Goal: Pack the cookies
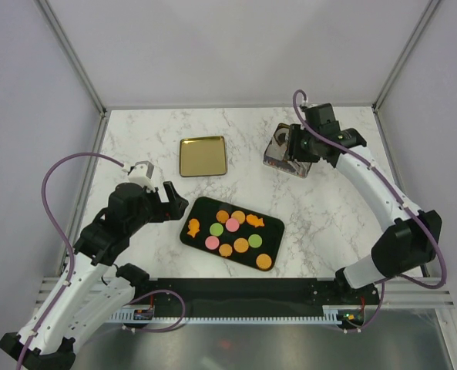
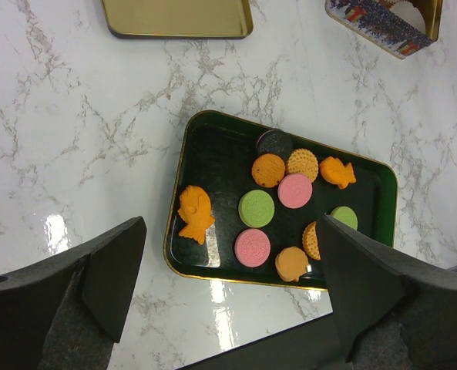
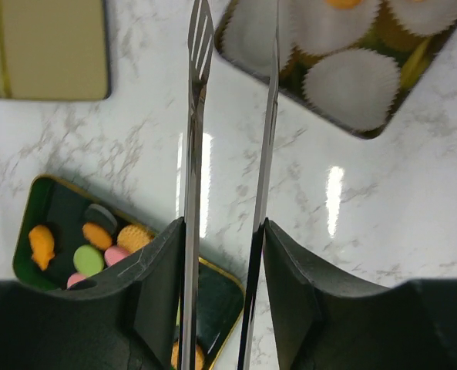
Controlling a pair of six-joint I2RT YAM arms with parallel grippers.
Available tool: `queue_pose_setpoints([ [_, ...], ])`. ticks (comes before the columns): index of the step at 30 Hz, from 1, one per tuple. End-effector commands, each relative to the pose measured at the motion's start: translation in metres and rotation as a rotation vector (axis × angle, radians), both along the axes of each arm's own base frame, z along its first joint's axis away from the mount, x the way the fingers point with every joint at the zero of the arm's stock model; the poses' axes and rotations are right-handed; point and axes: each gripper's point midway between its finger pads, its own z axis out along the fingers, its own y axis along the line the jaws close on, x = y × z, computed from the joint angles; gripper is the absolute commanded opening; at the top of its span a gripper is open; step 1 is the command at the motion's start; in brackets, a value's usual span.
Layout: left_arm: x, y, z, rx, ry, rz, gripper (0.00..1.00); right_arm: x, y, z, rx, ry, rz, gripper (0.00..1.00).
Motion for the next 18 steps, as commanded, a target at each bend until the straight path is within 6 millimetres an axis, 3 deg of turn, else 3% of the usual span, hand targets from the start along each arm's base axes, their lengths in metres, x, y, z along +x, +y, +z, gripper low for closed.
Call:
queue_pose_setpoints([
  [1, 0.003, 0.001, 0.007, 0.005, -0.035, -0.002, 1.00, -0.044, 0.044, 0.025, 0.020, -0.043, 0.155, 0.52],
  [3, 0.002, 0.001, 0.006, 0.006, -0.032, -0.002, 1.00, -0.065, 0.062, 0.023, 0.026, -0.031, 0.222, 0.52],
  [4, 0.002, 0.001, 0.007, 0.005, -0.035, -0.002, 1.00, -0.084, 0.083, 0.021, 0.031, -0.017, 0.291, 0.52],
  [7, 0.002, 0.001, 0.008, 0.004, -0.037, -0.002, 1.00, -0.123, 0.109, 0.010, 0.007, 0.027, 0.407, 0.52],
  [10, 0.002, 0.001, 0.007, 0.004, -0.036, -0.002, 1.00, -0.154, 0.118, 0.000, -0.039, 0.068, 0.477, 0.52],
  [18, 0.002, 0.002, 0.007, 0.006, -0.037, 0.001, 1.00, -0.197, 0.125, -0.019, -0.125, 0.123, 0.576, 0.51],
])
